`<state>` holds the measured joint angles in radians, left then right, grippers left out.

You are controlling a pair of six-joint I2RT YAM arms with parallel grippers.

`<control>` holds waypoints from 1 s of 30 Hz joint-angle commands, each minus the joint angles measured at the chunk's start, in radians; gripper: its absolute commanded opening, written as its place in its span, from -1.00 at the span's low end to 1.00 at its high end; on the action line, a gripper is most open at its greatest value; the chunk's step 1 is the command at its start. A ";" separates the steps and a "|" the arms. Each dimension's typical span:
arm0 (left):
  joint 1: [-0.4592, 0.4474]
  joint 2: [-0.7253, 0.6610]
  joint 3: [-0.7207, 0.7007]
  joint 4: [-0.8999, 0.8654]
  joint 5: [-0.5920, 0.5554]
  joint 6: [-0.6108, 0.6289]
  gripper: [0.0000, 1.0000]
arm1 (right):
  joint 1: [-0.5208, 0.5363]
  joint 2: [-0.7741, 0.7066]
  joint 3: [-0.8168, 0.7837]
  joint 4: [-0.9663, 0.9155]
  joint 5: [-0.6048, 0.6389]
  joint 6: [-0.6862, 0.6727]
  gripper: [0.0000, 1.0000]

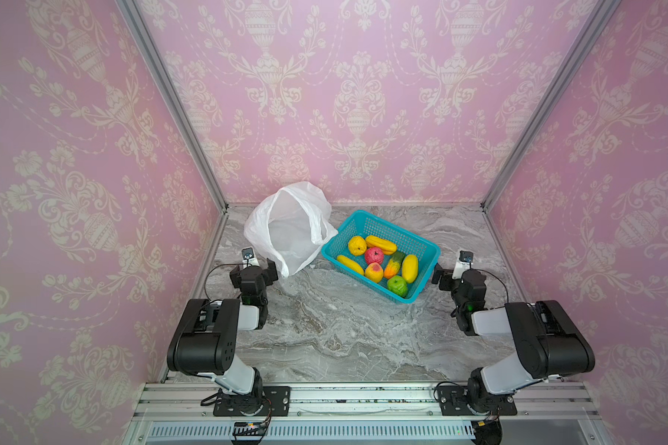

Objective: Untie the knot of the plastic bag and take out the fruit
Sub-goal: Reset both arms

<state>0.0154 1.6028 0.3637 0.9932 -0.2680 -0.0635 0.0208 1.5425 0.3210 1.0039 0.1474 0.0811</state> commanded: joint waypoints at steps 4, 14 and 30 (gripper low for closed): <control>-0.003 0.039 -0.027 0.068 0.044 0.026 0.99 | 0.010 0.001 0.022 -0.022 -0.016 -0.021 1.00; -0.003 0.035 -0.015 0.036 0.151 0.059 0.99 | 0.014 0.000 0.023 -0.022 -0.011 -0.025 1.00; -0.002 0.034 -0.016 0.036 0.153 0.059 0.99 | 0.015 0.002 0.028 -0.031 -0.017 -0.026 1.00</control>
<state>0.0154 1.6318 0.3321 1.0466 -0.1356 -0.0299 0.0288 1.5425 0.3244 0.9817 0.1444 0.0738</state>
